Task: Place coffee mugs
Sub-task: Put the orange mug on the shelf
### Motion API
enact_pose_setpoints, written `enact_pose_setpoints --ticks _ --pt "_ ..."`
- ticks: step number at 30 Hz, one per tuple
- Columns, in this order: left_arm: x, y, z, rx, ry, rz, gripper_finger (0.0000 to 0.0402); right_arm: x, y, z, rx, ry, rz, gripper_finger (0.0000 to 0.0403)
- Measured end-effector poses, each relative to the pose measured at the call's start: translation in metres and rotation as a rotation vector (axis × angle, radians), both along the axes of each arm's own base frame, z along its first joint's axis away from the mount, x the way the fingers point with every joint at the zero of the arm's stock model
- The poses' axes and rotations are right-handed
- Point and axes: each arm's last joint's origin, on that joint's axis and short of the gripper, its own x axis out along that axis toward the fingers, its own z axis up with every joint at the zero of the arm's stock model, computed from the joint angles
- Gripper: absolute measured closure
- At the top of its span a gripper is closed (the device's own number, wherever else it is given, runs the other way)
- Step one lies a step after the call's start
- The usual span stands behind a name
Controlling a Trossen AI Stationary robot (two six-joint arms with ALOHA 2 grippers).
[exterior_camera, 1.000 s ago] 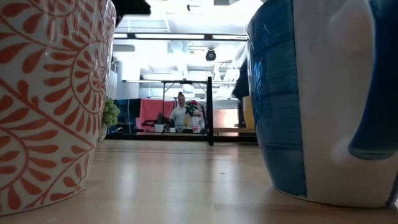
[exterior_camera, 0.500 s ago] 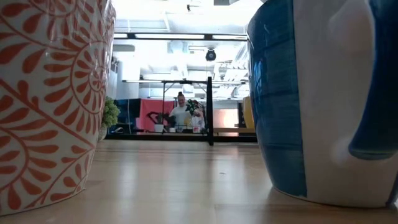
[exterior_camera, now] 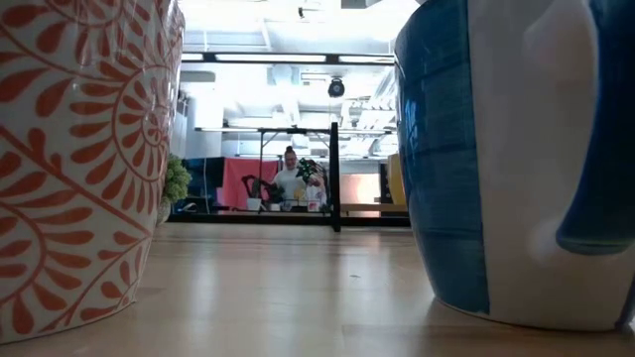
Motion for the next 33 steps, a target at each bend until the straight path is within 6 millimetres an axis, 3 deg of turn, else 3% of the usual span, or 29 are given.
enact_pose_setpoints --ticks 19,24,33 --pt "0.020 -0.015 -0.034 0.226 0.147 -0.131 0.0304 0.000 0.000 0.000 0.011 -0.001 -0.005 0.0352" --pt "0.018 -0.016 -0.032 0.180 0.150 -0.122 0.0304 -0.001 0.000 -0.001 0.012 0.013 -0.004 0.0352" --pt "0.013 -0.011 -0.009 0.186 0.054 -0.084 0.0304 -0.003 0.000 -0.003 0.012 0.041 -0.002 0.0352"
